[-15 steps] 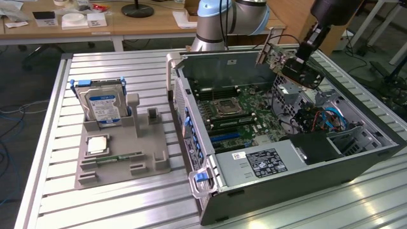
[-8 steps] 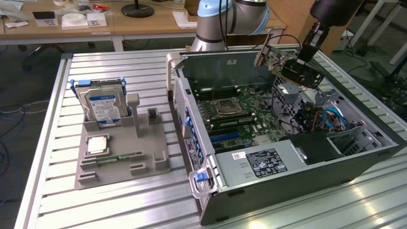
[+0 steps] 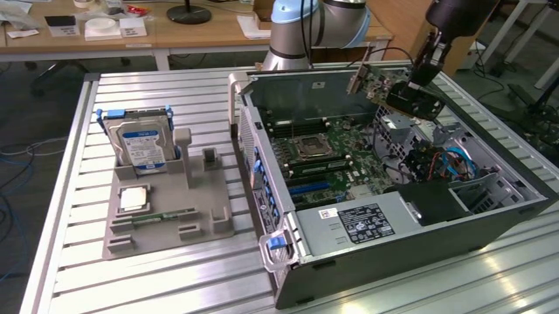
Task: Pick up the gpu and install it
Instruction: 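Insert the gpu into the slot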
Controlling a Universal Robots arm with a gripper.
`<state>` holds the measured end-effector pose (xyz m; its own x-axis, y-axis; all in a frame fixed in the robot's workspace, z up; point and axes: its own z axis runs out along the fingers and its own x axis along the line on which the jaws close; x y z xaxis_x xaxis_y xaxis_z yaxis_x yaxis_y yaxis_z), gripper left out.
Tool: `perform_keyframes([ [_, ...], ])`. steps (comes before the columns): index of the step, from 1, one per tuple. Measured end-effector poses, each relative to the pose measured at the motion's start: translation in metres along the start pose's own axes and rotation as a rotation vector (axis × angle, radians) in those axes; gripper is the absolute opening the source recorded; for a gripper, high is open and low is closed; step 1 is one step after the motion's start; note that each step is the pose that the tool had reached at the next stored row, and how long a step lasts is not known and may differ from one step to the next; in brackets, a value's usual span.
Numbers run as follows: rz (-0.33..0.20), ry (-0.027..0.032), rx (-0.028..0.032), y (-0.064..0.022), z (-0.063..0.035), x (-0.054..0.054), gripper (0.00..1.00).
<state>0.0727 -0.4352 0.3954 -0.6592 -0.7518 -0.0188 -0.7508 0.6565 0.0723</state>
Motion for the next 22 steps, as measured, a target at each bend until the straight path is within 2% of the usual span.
perform_keyframes([
  [22,-0.241,0.0174,-0.0046,0.0004,0.0009,-0.0005,0.27],
])
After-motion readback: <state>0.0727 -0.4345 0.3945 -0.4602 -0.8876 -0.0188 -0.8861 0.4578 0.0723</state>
